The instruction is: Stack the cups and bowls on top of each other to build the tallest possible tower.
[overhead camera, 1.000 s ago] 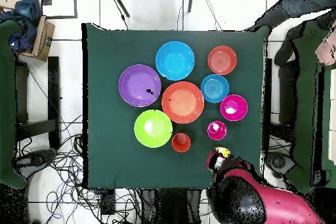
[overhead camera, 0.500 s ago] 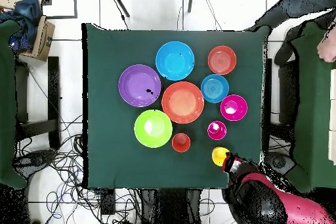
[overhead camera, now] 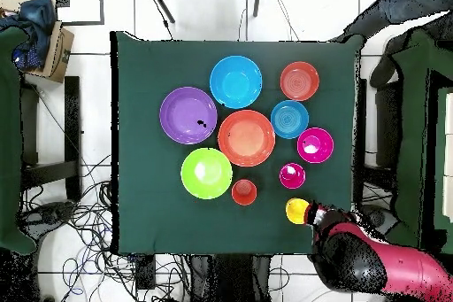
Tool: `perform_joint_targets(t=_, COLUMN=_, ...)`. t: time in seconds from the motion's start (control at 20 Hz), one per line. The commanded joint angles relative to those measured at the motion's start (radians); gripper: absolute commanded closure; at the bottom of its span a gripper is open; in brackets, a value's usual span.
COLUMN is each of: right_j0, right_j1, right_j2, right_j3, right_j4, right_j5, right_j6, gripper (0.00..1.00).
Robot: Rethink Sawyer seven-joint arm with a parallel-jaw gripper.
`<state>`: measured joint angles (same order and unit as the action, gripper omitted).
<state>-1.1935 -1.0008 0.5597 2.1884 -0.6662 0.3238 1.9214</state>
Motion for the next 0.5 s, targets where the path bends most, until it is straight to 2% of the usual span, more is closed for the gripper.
perform_joint_targets(t=0.05, right_j0=0.071, right_j1=0.182, right_j2=-0.065, right_j3=-0.129, right_j4=-0.159, right_j5=-0.009, right_j6=-0.022, gripper=0.00)
perform_joint_targets(t=0.35, right_j0=0.115, right_j1=0.269, right_j2=-0.137, right_j3=-0.221, right_j4=-0.230, right_j5=-0.026, right_j6=0.019, gripper=0.00)
perform_joint_targets(t=0.5, right_j0=0.120, right_j1=0.299, right_j2=-0.151, right_j3=-0.251, right_j4=-0.243, right_j5=-0.025, right_j6=0.015, gripper=0.00)
